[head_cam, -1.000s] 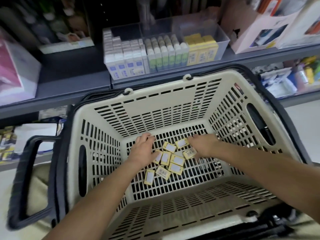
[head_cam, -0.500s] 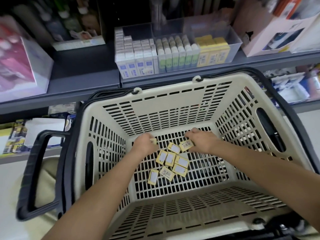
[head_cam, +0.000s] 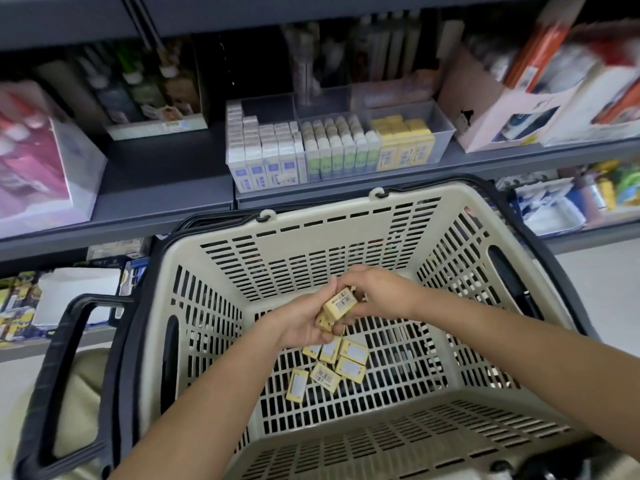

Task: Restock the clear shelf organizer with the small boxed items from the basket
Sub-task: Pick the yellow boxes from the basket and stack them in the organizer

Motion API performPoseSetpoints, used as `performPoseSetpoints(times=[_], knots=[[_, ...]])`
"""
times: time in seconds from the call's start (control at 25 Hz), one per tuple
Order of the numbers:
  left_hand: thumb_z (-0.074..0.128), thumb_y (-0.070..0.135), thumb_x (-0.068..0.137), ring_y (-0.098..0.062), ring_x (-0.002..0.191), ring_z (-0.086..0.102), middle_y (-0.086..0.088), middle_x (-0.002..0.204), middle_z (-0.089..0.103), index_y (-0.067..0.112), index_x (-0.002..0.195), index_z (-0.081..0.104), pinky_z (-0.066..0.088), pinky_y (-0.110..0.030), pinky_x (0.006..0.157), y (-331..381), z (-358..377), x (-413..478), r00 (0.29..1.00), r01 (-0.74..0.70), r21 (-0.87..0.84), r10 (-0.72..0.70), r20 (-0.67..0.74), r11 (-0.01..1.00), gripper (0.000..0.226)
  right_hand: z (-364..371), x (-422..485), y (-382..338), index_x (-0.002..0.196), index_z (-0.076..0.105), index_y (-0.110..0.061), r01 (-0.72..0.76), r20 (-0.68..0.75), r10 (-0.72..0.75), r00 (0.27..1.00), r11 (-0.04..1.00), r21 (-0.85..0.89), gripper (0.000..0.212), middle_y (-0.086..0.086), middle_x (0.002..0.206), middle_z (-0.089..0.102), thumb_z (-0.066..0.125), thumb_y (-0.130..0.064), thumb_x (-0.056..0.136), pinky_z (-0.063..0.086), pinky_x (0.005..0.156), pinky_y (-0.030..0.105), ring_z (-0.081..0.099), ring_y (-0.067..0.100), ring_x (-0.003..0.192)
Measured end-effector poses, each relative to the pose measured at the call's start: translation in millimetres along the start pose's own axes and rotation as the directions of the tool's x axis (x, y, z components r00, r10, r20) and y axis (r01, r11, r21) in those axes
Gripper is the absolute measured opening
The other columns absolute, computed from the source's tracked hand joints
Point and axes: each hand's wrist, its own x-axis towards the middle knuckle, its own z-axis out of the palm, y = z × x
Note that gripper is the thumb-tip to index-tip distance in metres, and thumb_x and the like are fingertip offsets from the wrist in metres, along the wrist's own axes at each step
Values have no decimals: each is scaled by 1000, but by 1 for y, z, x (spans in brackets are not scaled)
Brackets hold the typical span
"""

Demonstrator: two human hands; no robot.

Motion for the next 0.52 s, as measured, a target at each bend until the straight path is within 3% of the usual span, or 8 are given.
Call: performPoseSetpoints(times=[0.12, 0.2, 0.28, 0.36, 0.52], knots=[[58, 51, 79, -11, 59, 59, -9, 81, 66, 11, 97, 65, 43, -15, 40, 8, 5, -7, 994, -54, -116, 64, 87, 992, 45, -19, -3, -7, 106, 61, -17, -47, 19, 47, 999, 998, 37, 36, -2, 101, 55, 75, -20, 74, 47, 78, 26, 53, 9, 82], [64, 42, 76, -12, 60, 64, -6, 75, 67, 10, 97, 65, 47, -16, 44, 15, 10, -13, 990, -107, -91, 114, 79, 990, 38, -32, -9, -9, 111, 61, -17, -93, 43, 86, 995, 978, 187, 41, -3, 102, 59, 76, -19, 73, 48, 79, 22, 56, 5, 83], [69, 36, 72, -14, 64, 67, -6, 76, 69, 9, 98, 65, 52, -19, 50, 23, 18, -18, 986, -151, -79, 156, 53, 985, 37, -42, -16, -10, 116, 60, -17, -133, 4, 140, 990, 928, 347, 43, 2, 108, 63, 75, -19, 75, 52, 82, 28, 62, 12, 85], [71, 32, 69, -17, 72, 69, -10, 84, 70, 6, 102, 63, 55, -22, 54, 35, 29, -19, 979, -204, -78, 205, 16, 976, 42, -52, -22, -9, 117, 61, -17, -168, -83, 209, 974, 920, 353, 41, 0, 107, 64, 73, -21, 77, 52, 79, 26, 61, 8, 77], [70, 24, 70, -19, 74, 70, -11, 82, 72, 5, 100, 63, 57, -26, 56, 69, 56, -23, 946, -321, -94, 323, 4, 942, 36, -85, -34, -7, 88, 65, -26, -165, -279, 281, 918, 912, 375, 18, -11, 81, 65, 76, -20, 74, 44, 67, 10, 57, -6, 66]])
